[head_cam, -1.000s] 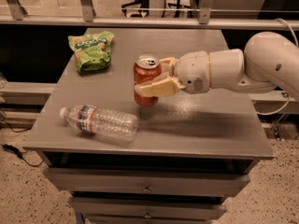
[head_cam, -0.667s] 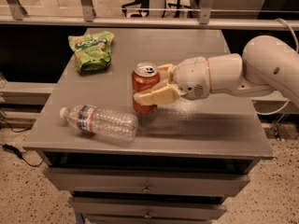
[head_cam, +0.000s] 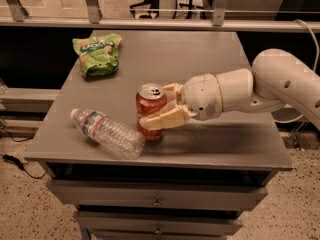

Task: Move coke can near water bottle

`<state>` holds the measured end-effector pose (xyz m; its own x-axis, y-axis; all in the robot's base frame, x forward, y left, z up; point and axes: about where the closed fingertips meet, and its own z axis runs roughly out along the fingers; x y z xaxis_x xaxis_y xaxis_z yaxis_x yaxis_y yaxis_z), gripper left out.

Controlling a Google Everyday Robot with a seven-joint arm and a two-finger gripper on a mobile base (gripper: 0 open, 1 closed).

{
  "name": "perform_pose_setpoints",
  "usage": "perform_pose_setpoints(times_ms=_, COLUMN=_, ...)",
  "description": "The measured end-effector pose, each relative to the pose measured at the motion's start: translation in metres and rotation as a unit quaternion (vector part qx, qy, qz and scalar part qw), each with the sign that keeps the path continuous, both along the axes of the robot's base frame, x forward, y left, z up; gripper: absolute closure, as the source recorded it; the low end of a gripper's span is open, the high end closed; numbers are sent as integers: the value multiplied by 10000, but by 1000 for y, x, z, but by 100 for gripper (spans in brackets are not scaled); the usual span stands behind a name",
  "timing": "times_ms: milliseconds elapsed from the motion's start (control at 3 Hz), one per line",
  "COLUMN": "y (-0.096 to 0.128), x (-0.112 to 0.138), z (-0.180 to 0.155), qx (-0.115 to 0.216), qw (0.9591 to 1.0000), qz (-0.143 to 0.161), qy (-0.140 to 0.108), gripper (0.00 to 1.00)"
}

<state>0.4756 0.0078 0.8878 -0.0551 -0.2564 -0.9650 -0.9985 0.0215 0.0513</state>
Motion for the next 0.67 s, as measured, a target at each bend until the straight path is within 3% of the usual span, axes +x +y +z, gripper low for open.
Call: perform_pose_setpoints(times_ms=667, y=-3, x=-9, z=-5, qx=-96, qw=9994, qz=315, qy=-62, gripper=15)
